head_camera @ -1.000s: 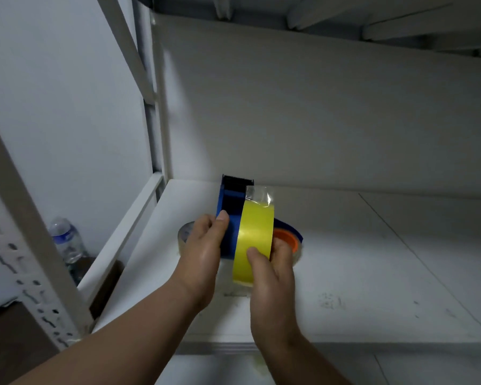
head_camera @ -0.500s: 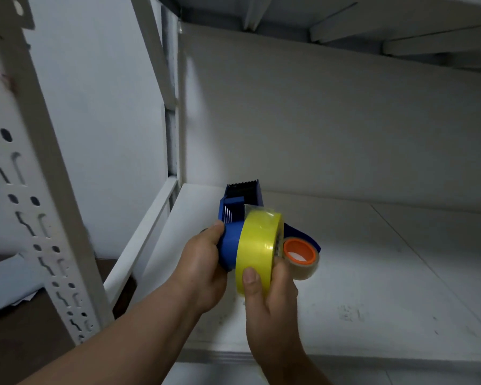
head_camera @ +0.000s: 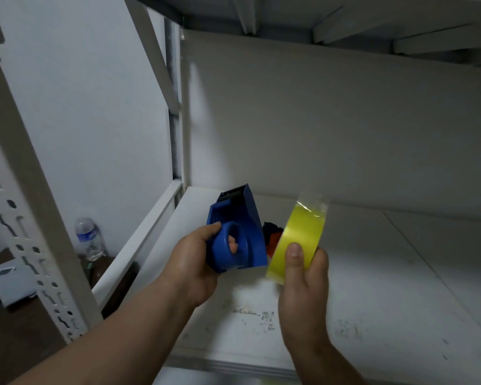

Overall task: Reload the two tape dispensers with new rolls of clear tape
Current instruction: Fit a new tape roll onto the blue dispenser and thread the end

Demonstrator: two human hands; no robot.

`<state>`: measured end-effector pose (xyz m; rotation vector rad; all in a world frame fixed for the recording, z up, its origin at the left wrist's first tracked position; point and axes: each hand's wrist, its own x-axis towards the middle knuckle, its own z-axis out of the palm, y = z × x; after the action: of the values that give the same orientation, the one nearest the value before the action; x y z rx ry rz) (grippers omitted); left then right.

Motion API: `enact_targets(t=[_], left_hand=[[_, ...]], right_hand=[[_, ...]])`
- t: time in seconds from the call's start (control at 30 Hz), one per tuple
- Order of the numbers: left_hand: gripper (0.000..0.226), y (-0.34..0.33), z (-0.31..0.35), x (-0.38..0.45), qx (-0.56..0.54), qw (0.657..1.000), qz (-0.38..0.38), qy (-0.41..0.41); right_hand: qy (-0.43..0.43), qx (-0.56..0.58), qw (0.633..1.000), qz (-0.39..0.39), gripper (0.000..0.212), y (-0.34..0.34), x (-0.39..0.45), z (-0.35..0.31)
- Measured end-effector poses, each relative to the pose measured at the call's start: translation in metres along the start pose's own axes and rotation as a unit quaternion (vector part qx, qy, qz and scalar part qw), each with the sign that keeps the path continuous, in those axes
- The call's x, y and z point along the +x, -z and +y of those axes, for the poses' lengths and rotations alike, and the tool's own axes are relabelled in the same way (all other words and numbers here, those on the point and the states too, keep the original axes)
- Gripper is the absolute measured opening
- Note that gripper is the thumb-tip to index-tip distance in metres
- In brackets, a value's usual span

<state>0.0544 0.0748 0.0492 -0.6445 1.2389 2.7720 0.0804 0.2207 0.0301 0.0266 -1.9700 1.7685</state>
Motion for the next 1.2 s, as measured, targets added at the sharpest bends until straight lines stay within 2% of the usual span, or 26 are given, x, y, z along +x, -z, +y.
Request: enact_targets(t=[0.1,0.2,0.3,0.4,0.6,0.77,0.93,1.03,1.2], left_hand=[[0.016,-0.009,0.0,-0.001,-0.012,1.0,0.001,-0.011],[0.015,-0.021,-0.001,-0.001,-0.021,1.0,0.006,-0.019],[0.013,-0.028,-0.004,-0.002,-0.007,1.0,0.002,-0.03],[0.013,-0.029,-0.01,-0.005,0.031,0.998,-0.001,-0.051],[0.027,-0.031,-0.027,-0.012,0.126,0.988,-0.005,-0.094],[0.029,-0.032,-0.026,-0.011,0.143,0.986,0.007,-0.09],[0.016,-0.031,-0.013,-0.009,0.169,0.98,-0.032,-0.097],[0.015,-0.024,-0.004,-0.008,0.193,0.975,-0.034,-0.101],[0.024,-0.013,0.0,-0.011,0.217,0.969,-0.066,-0.102]], right_hand=[[0.028,0.017,0.999,-0.026,0.039,0.01,0.002,0.001],[0.061,0.011,0.994,-0.092,0.031,0.012,-0.009,0.003],[0.049,0.004,0.988,-0.146,0.027,0.015,-0.015,0.011],[0.037,0.001,0.985,-0.166,0.029,0.021,-0.015,0.019],[0.024,0.021,0.989,-0.146,0.03,0.021,-0.008,0.02],[0.045,0.016,0.989,-0.137,0.042,0.016,-0.004,0.02],[0.067,0.009,0.99,-0.123,0.037,0.007,-0.006,0.015],[0.084,0.002,0.988,-0.131,0.032,-0.002,-0.019,0.014],[0.03,0.014,0.992,-0.122,0.025,-0.011,-0.02,0.015]])
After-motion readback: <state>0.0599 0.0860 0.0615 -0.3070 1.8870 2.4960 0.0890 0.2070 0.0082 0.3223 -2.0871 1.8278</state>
